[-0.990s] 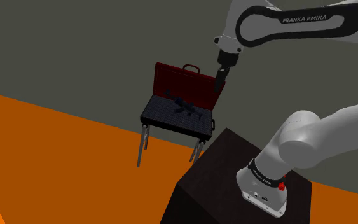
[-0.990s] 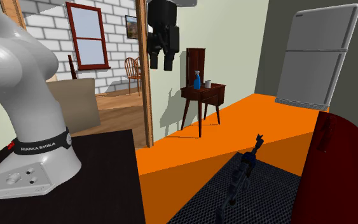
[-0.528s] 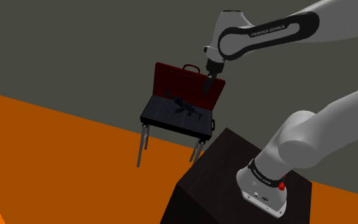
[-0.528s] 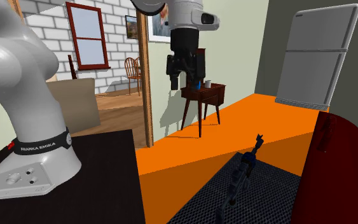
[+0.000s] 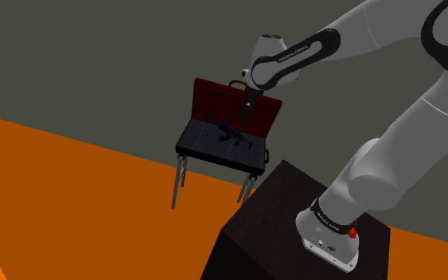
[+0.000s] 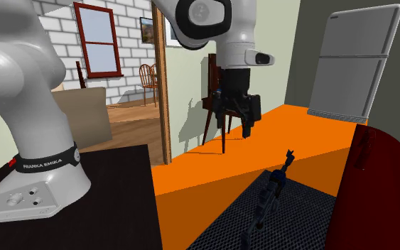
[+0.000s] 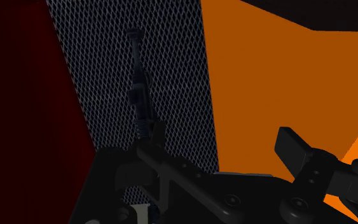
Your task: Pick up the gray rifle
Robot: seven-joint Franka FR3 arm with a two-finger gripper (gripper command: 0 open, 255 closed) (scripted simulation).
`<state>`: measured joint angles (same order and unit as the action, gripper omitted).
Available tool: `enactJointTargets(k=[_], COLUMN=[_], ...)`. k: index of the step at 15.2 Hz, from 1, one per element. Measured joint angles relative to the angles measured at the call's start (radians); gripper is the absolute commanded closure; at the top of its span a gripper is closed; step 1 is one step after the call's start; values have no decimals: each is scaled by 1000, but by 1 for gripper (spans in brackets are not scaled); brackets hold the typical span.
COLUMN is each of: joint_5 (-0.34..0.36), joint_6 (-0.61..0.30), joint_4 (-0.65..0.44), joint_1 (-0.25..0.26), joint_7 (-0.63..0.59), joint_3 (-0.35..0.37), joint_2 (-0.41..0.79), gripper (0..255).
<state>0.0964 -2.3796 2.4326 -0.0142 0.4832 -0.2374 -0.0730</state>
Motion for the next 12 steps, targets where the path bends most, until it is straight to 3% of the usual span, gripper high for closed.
enactJointTargets(k=[5,12], joint_5=[-76,-184], joint_6=[-128,-235], joint_4=[-102,-297], joint_1=[-17,-72], joint_7=[105,225], joint_3=[-12,31], joint_2=[202,468], gripper=[0,0])
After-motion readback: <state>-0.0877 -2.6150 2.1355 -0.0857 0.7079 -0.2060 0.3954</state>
